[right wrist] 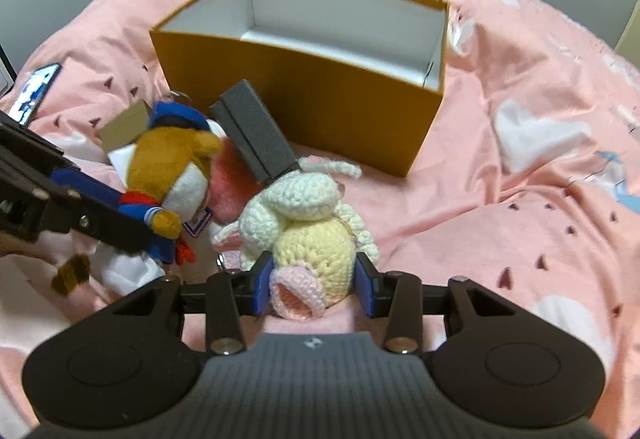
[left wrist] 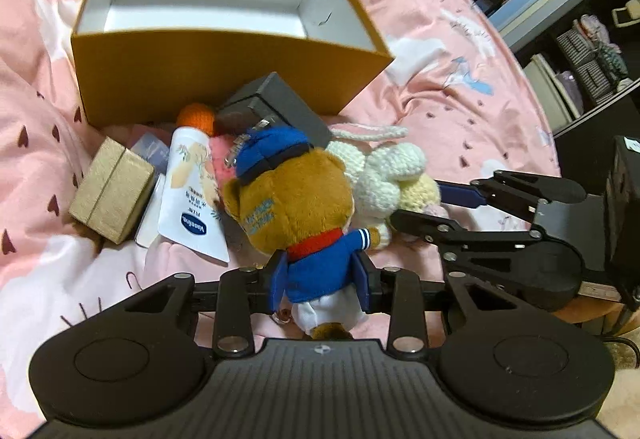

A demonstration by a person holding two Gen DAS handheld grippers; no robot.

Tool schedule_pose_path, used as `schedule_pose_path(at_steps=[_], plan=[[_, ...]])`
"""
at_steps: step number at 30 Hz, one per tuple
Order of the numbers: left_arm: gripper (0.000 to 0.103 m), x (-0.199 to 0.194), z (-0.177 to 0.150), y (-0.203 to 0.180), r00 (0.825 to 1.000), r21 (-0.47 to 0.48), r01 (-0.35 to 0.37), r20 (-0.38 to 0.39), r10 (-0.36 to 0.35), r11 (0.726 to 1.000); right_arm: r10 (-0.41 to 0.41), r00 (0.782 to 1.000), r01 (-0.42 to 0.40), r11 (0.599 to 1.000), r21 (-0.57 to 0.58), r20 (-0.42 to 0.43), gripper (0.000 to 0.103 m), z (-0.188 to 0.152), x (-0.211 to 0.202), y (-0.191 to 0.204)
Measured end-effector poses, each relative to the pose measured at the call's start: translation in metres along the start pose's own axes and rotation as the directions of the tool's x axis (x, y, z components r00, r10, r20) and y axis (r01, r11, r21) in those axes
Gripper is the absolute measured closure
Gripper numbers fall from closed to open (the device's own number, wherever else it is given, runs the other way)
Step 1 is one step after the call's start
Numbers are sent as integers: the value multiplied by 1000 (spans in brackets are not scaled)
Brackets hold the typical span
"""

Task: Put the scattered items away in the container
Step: 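Lift the bear with the left tool while the right tool lifts the bunny over the box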

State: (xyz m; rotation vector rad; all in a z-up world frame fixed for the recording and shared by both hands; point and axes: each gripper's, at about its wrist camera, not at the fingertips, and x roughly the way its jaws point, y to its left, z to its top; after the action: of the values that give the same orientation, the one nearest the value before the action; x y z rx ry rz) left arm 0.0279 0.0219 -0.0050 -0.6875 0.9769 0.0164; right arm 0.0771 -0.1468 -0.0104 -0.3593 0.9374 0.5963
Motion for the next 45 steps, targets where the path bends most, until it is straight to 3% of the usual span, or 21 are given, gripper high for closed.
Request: schedule_pose_path(at_steps=[2,3,7,13,17,20,23,31,40,45], plan=[[77,-7,0,-3,1000,16,13,23,-14,1000,-7,1000,7,1000,-9,25,58,2,-14,3],[91,-11,0,-5,999,26,18,34,-19,999,-10,999,11,1000,-12,38,58,3,-20,5],[92,-22,0,-5,997,44,24,69,-27,999,-30,996,32,999,-28,81,59,8,-43,9],[91,-20,1,5,998,-2,-2,59,2,1000,-53,993,55,998,-23,101,59,13,-49,10],[74,-15,5,9,999,-39,-21,49,23,999,-74,994,75,997,-9,82,59,11,-41,8],[65,-7,10,1,999,-14,-29,23,29,999,-86,994,85,996,14,70,58,6,-37,4],[50,5,15,-10,999,25,-22,-24,23,999,-86,994,83,996,42,66,58,-2,-36,-1],[47,46,21,-19,981,23,-49,-185,53,999,-65,995,59,995,77,78,58,-14,-38,-9],[39,61,18,-29,969,70,-92,-224,105,993,-52,996,45,993,106,67,57,-26,-26,-14],[38,66,8,-39,954,153,-127,-251,163,980,-53,997,46,993,113,58,56,-29,-20,-16]])
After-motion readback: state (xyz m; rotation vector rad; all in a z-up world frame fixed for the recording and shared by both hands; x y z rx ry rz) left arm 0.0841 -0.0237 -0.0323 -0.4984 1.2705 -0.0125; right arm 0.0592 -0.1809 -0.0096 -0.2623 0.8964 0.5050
